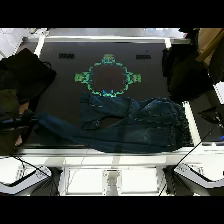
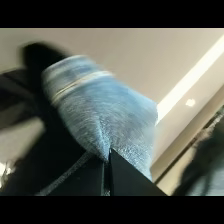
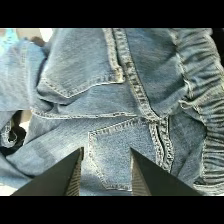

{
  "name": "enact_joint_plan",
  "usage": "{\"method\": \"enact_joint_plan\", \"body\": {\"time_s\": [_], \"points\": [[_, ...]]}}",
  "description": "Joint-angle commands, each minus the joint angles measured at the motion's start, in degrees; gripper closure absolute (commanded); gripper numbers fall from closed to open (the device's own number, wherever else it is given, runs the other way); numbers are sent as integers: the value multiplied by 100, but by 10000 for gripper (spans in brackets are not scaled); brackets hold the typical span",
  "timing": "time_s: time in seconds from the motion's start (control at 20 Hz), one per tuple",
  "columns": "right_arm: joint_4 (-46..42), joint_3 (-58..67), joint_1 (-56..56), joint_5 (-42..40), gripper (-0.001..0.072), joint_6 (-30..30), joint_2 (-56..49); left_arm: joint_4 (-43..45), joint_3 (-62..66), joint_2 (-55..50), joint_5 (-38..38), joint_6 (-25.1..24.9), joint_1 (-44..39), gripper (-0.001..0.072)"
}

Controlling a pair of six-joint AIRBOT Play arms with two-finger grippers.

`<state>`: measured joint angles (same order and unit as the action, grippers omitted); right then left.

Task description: Fold the clothes and pants, and hang the long-sleeved shirts on hangers.

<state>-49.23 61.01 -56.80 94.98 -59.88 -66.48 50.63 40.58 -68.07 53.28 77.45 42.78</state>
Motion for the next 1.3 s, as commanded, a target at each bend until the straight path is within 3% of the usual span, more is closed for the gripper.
{"method": "enact_joint_plan", "body": {"time_s": [0.0, 0.15, 0.25, 0.35, 0.55, 0.6, 0.7, 0.75, 0.8, 0.85, 0.9, 1.05, 1.1, 1.15, 1.25], "points": [[92, 4, 4, 22, 401, -7, 33, -481, 750, 155, 330, -328, 4, 688], [83, 4, 4, -70, 401, -2, 33, -1526, 1698, 551, 931, -946, 4, 688], [68, 4, 4, -92, 401, 70, 33, -1598, 1937, 1093, 1261, -1169, 4, 689], [-63, 4, 4, -114, 401, 107, 33, -332, 1773, 1884, 1521, -962, 7, 689], [-501, 2, 4, -168, 401, 243, 31, 3523, 9, 3585, 1633, 640, 57, 689], [-509, 2, 4, -181, 401, 251, 31, 4109, -542, 3880, 1631, 793, 87, 689], [-505, 4, 4, -284, 400, 251, 31, 4404, -1366, 4109, 1622, 793, 116, 688], [-485, 4, 4, -352, 399, 251, 31, 4312, -1620, 4076, 1596, 791, 116, 648], [-474, 4, 4, -374, 374, 251, 31, 4155, -1716, 4009, 1556, 778, 116, 428], [-470, 4, 4, -372, 346, 251, 31, 3943, -1674, 3936, 1519, 850, 116, 96], [-472, 4, 4, -369, 326, 251, 31, 3593, -1541, 3893, 1451, 968, 116, 12], [-435, 4, 4, -404, 326, 249, 31, 1309, -804, 3884, 610, 710, 111, 12], [-378, 4, 4, -446, 326, 249, 31, 223, -562, 3821, 238, 203, 101, 20], [-271, 2, 4, -490, 326, 247, 31, -590, -321, 3644, 131, -317, 35, 93], [-4, 2, 4, -601, 327, 249, 31, -863, 133, 2973, 422, -597, -330, 130]]}}
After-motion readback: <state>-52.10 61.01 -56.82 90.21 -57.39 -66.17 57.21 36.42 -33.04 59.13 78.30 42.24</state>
